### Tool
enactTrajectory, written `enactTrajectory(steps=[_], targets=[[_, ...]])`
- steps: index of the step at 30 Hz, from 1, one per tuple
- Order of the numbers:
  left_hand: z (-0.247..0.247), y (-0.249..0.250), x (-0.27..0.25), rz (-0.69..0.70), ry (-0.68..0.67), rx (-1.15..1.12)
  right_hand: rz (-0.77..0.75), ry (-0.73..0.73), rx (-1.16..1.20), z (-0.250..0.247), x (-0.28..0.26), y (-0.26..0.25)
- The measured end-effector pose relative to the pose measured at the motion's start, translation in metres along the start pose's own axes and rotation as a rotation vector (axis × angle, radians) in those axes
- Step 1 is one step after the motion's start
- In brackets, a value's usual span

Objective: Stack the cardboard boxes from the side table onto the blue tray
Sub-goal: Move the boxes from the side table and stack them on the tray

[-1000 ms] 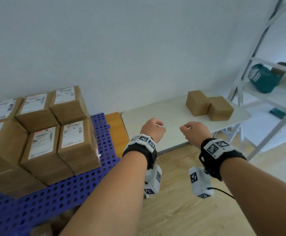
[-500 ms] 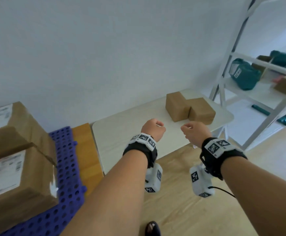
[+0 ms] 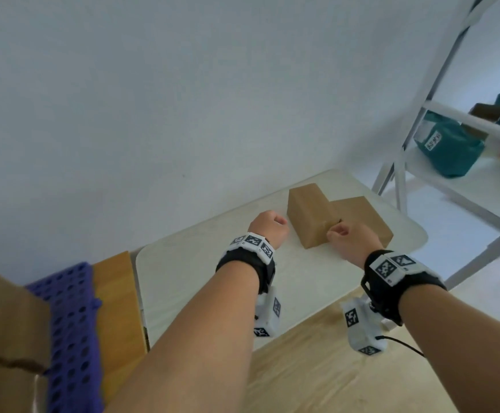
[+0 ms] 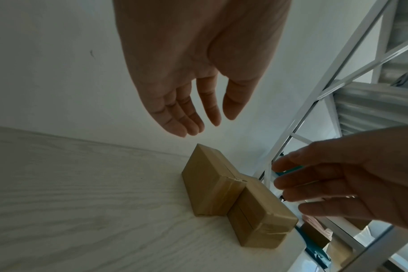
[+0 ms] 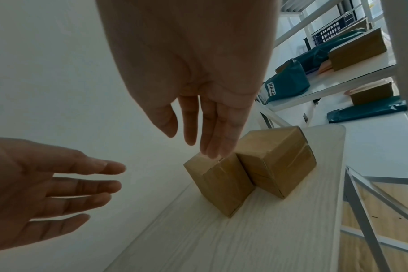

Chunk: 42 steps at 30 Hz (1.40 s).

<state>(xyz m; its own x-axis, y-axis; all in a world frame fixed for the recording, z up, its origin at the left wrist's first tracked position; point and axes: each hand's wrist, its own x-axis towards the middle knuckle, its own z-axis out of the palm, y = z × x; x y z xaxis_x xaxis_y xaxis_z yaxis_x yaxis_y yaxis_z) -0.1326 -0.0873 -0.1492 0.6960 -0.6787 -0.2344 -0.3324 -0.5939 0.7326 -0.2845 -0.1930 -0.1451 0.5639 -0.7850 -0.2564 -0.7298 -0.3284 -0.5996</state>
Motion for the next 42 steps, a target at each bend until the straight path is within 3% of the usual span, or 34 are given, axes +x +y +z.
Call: enactTrajectory(steps=[8, 13, 20, 26, 34, 38, 42], targets=[[0.023, 0.027, 0.060, -0.046, -0.040, -0.025, -0.009, -0.035, 0.005, -0.020, 0.076, 0.010], [0.041, 0.045, 0.101, -0.153, 0.004, -0.054, -0.074, -0.069, 0.061, -0.041, 0.133, 0.014], [0.068, 0.049, 0.142, -0.382, 0.051, -0.148, -0.213, -0.222, -0.073, -0.050, 0.208, 0.022], [0.089, 0.044, 0.155, -0.566, 0.015, -0.294, -0.261, -0.333, -0.091, -0.038, 0.234, 0.029], [0.104, 0.033, 0.173, -0.590, 0.016, -0.273, -0.279, -0.438, -0.108, -0.022, 0.257, 0.033], [0.107, 0.024, 0.178, -0.629, -0.013, -0.318, -0.372, -0.485, -0.164, -0.022, 0.258, 0.033], [0.101, 0.016, 0.182, -0.634, -0.076, -0.337, -0.531, -0.481, -0.393, -0.011, 0.259, 0.028]])
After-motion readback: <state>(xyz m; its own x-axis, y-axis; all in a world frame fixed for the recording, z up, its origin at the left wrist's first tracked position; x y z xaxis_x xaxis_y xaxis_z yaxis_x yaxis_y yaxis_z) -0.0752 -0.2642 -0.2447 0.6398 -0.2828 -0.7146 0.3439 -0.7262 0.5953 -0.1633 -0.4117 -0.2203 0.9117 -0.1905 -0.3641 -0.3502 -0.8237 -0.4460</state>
